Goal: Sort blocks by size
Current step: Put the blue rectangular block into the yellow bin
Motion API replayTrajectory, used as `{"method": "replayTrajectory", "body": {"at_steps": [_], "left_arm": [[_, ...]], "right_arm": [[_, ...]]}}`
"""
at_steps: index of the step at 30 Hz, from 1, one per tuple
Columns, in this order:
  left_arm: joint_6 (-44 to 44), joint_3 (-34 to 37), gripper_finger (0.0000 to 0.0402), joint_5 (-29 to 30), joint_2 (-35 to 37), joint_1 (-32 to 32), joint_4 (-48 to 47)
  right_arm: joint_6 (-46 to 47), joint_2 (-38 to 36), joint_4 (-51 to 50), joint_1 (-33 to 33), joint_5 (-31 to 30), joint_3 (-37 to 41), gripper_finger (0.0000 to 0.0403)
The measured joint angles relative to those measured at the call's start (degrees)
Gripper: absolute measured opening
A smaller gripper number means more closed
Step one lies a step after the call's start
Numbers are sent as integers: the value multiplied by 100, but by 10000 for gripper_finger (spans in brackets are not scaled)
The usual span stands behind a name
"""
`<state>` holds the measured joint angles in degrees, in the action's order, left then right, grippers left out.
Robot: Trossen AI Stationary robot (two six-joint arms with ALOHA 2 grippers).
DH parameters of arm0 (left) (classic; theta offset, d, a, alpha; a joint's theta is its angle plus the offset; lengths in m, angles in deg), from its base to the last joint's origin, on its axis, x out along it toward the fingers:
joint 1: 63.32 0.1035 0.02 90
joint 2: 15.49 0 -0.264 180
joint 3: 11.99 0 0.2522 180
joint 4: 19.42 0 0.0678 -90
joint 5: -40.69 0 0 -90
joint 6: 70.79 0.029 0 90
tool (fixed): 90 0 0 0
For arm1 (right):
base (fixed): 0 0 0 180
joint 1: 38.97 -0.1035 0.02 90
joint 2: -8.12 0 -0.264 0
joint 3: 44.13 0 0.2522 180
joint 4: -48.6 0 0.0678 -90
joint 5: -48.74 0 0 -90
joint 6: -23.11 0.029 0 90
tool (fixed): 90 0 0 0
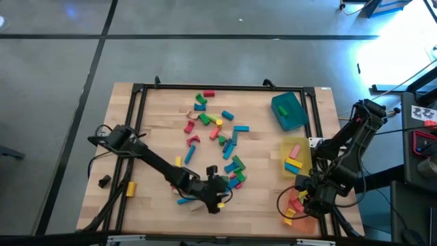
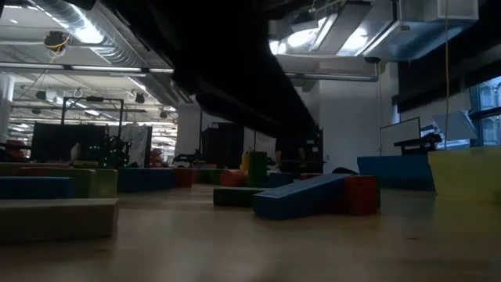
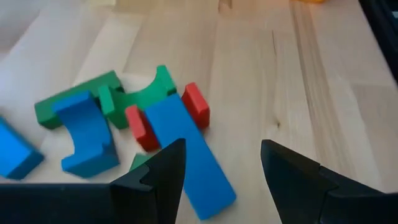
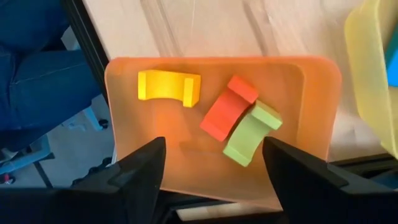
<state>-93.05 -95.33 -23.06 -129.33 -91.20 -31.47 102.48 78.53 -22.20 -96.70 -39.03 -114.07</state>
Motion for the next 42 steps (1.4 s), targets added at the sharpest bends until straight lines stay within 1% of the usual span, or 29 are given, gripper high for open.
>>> {"method": "replayTrajectory", "body": {"at_steps": [2,6,8,12,16,25,34,36,39,42], "left_arm": [[-50,-169,194,158,-155,-42,-55],[-388,-462,194,358,-401,-118,-648],[-617,-512,194,396,-427,-142,-881],[-1034,-521,194,564,-420,-165,-1028],[-1276,-522,194,592,-462,-179,-1041],[-1493,-519,194,584,-752,-175,-981],[-1633,-514,193,619,-827,-150,-1021],[-1635,-510,184,622,-827,-139,-1010],[-1652,-510,152,619,-827,-115,-1019],[-1697,-510,119,618,-827,-89,-1029]], "right_arm": [[0,0,-2,0,-112,0,269],[-2,0,1,0,-310,2,269],[-2,0,2,0,-315,2,269],[-11,0,-2,0,-318,2,269],[-13,0,0,0,-326,2,269],[-22,0,-4,0,-333,2,269],[-27,0,3,0,-410,2,269],[-43,0,5,0,-533,2,269],[-297,0,60,0,-795,2,269],[-817,0,230,0,-1360,2,269]]}}
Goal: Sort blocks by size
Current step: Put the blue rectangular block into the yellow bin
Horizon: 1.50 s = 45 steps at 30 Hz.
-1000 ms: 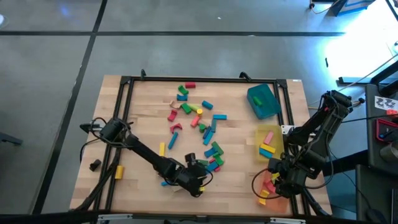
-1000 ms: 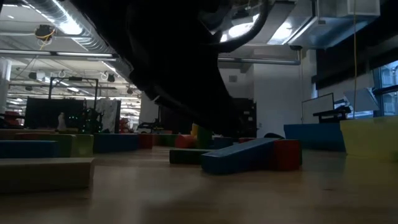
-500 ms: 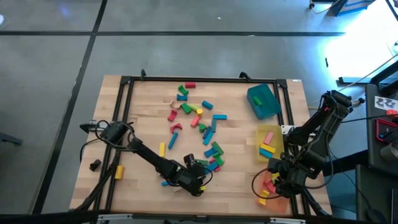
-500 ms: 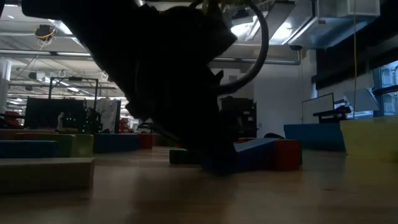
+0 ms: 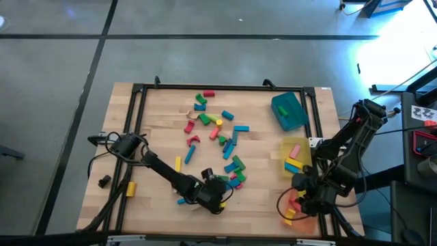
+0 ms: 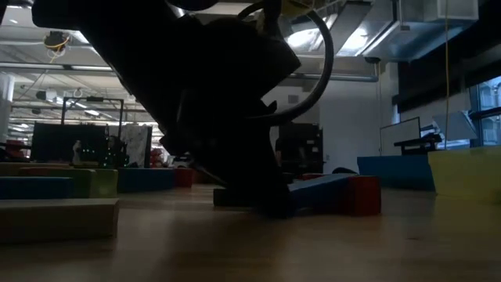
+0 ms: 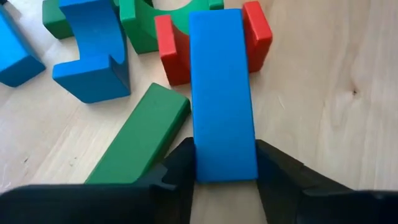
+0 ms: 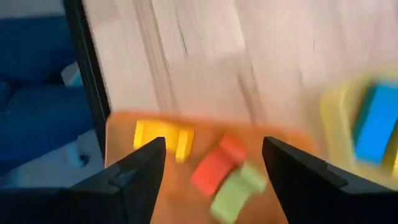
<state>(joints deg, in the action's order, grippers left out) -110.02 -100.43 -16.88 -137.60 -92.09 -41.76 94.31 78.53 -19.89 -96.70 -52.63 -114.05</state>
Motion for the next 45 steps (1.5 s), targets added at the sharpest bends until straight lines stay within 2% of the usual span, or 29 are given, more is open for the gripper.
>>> {"method": "replayTrajectory", "body": {"at_steps": [4,9,16,22,30,37,40,45], "left_arm": [[4,0,118,-12,7,13,37],[146,-18,118,-380,349,109,-2],[757,-33,120,-634,1151,389,87],[1556,-35,126,-987,1488,771,752],[2556,-42,126,-1757,1256,1644,2561],[2576,-42,127,-2617,565,2305,4218],[2394,-37,128,-2809,403,2457,4415],[2263,-44,128,-3086,413,2557,4107]], "right_arm": [[-1046,0,342,0,-1076,0,269],[-2466,-1,630,2,-2289,0,269],[-4404,0,1038,2,-3180,0,269],[-5868,0,1523,2,-3819,0,269],[-6167,-13,1687,2,-3965,0,269],[-6534,-17,2016,2,-4170,0,269],[-6704,-17,1930,2,-4475,0,269],[-7103,-17,1538,2,-4867,0,269]]}}
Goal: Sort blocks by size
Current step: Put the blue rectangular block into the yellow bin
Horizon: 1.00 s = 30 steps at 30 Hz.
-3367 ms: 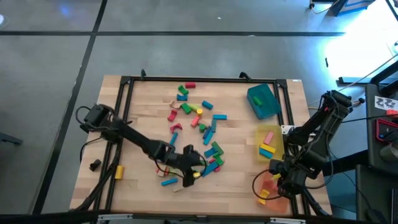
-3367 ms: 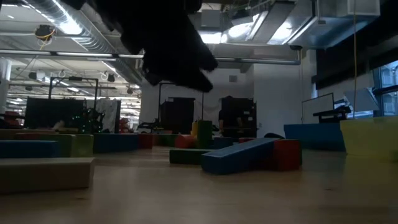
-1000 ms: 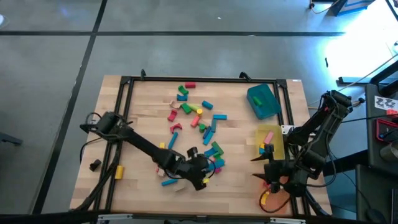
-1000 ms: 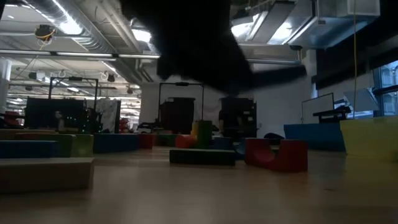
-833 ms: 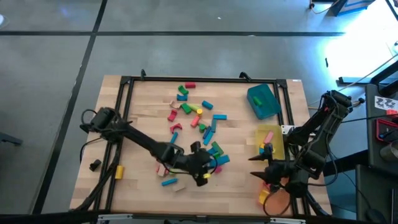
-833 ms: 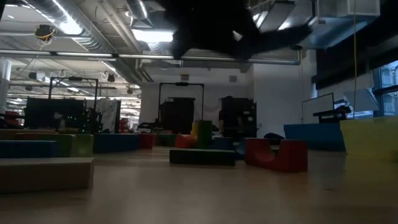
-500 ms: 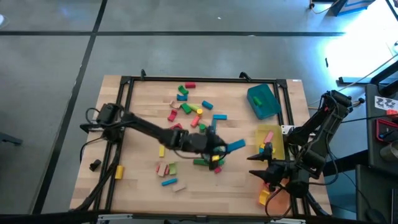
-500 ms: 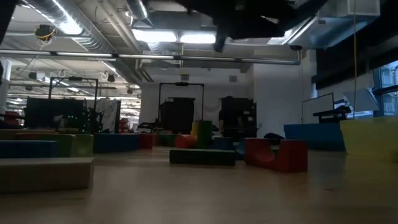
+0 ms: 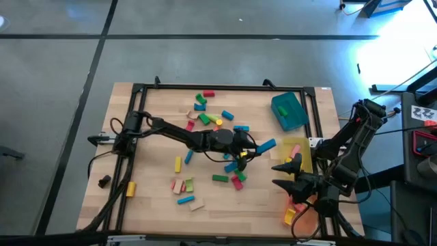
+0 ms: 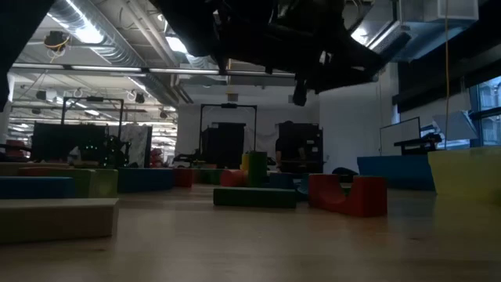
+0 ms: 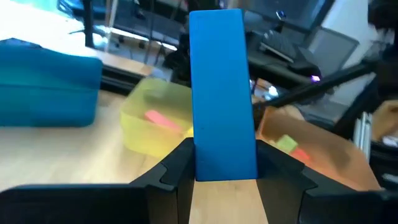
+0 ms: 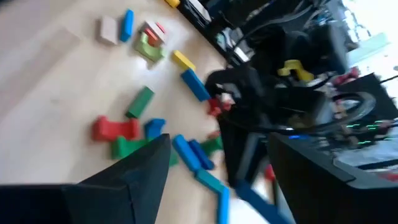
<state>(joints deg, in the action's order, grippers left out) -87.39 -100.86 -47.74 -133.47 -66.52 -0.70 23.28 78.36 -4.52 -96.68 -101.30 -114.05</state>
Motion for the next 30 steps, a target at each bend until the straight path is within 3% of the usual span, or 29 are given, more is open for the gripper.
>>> {"method": "replayTrajectory", "body": {"at_steps": [12,18,24,30], "left_arm": [[-454,0,129,-1017,0,-22,-9],[-547,0,129,-1324,0,-22,-4],[-510,0,129,-1562,0,-60,-6],[-405,0,129,-1566,0,-92,-11]], "right_arm": [[-703,2,-362,956,683,0,269],[-1081,4,-362,1407,1451,0,269],[-1112,4,-365,1713,1497,0,268],[-1083,7,-358,1847,1888,0,223]]}}
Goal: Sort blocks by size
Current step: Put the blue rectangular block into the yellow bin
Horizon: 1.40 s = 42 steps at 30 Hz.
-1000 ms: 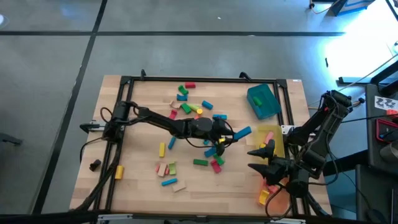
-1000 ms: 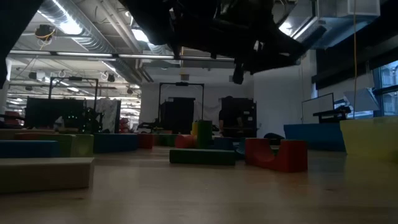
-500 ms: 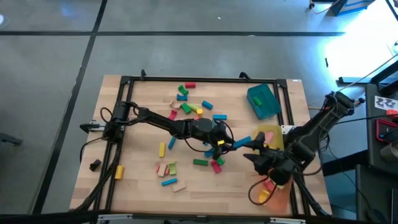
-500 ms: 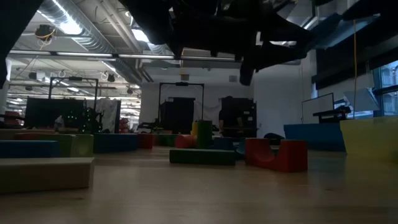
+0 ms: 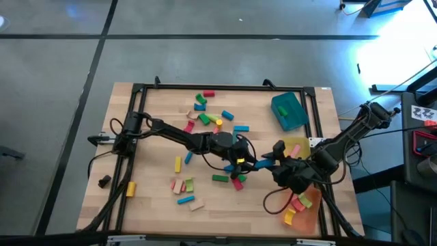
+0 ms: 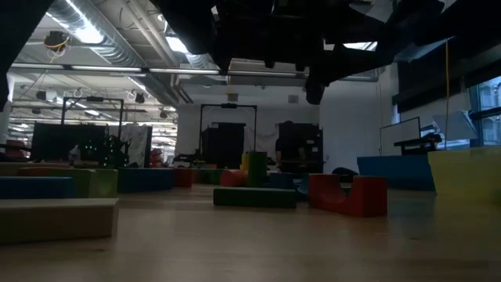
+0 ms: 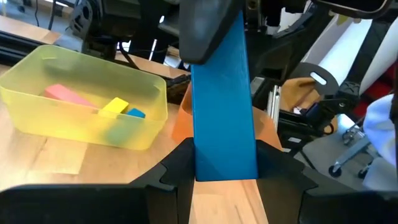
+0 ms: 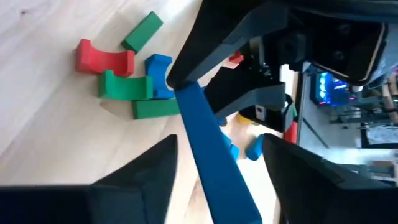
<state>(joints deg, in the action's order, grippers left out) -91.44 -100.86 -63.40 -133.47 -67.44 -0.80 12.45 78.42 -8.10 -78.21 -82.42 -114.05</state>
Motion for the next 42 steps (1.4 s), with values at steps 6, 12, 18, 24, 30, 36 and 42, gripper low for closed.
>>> {"method": "replayTrajectory", "body": {"at_steps": [6,12,18,24,30,36,42], "left_arm": [[276,0,129,-19,0,2,-13],[294,0,138,-94,9,-4,-39],[666,1,177,-66,24,22,-58],[775,-2,193,-321,646,267,-1801],[667,0,185,-313,1586,470,-5009],[-331,0,176,-277,2316,397,-7747],[-1515,4,174,173,2520,-67,-9923]], "right_arm": [[46,0,16,-7,287,-1,117],[174,4,138,-11,625,-2,63],[1122,4,-166,-9,629,-3,63],[2680,4,-1436,-9,632,-4,71],[4558,2,-3523,-9,1434,-4,64],[5528,2,-4356,-9,1989,108,75],[5530,2,-4216,-9,2217,423,78]]}}
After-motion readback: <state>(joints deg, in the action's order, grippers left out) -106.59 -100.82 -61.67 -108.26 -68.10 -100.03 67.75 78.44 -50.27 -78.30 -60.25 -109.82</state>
